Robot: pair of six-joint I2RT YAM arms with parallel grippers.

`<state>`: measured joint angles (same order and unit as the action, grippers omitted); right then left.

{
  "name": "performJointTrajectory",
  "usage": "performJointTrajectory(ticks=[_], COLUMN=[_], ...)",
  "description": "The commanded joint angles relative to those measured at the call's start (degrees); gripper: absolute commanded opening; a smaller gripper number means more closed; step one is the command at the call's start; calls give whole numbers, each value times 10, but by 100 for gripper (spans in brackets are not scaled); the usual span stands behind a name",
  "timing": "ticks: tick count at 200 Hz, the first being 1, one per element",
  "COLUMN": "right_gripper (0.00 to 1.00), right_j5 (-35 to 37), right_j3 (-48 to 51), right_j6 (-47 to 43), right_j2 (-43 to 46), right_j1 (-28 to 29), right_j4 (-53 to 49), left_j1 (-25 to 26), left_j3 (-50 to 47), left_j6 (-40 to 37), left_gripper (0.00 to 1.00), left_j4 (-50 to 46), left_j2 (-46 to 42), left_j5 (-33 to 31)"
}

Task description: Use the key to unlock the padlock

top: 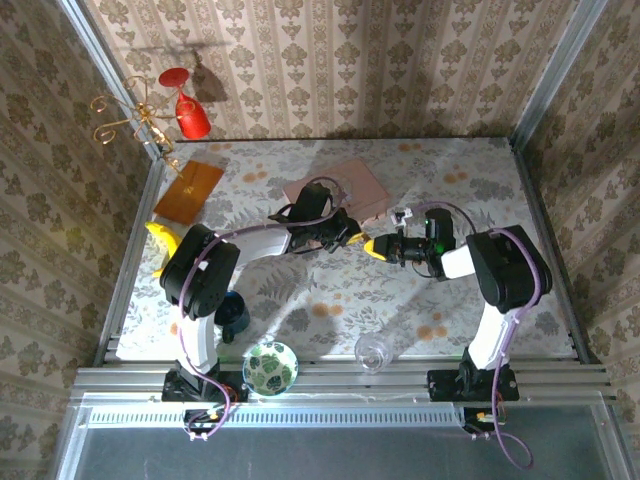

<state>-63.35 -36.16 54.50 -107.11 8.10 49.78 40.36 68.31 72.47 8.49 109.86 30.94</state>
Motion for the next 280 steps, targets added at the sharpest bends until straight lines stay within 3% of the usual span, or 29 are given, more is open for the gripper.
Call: performJointTrajectory(ticks=[1,13,78,109,154,171,217,236,249,270,280], right_gripper=[0,0,0,0,0,0,0,11,24,45,50], right_j5=[15,15,31,52,69,74,86,100,113,150,196], right_j3=[-1,0,-3,2,8,15,38,47,49,27,0], right_j6=[159,214,253,289,313,310,262,195,133,-18,-117], right_j2=[-48,-72,-85,-101,-122,-124,-101,-68,-33,46,86], right_j1=[-26,-33,-39,-44,-52,-55,-55,-52,-48,-26,-4], right_j4=[185,252,248,251,252,251,227,160,98,-74,-199], left_j1=[8,8,9,10,12,12,6,-2,-8,-14,-15], left_j3=[-15,-21,-43,-62,-74,-77,-80,-73,-59,-18,-1], left_j6=[19,23,41,54,63,65,29,-15,-57,-144,-177], left_gripper=[0,0,2,22,32,41,80,91,100,100,100], left_j4=[40,48,91,114,135,137,72,5,-56,-164,-209], left_j2=[-26,-26,-8,-4,-6,-13,-67,-104,-129,-157,-169], left_j5=[83,83,83,76,66,65,38,13,-6,-48,-75])
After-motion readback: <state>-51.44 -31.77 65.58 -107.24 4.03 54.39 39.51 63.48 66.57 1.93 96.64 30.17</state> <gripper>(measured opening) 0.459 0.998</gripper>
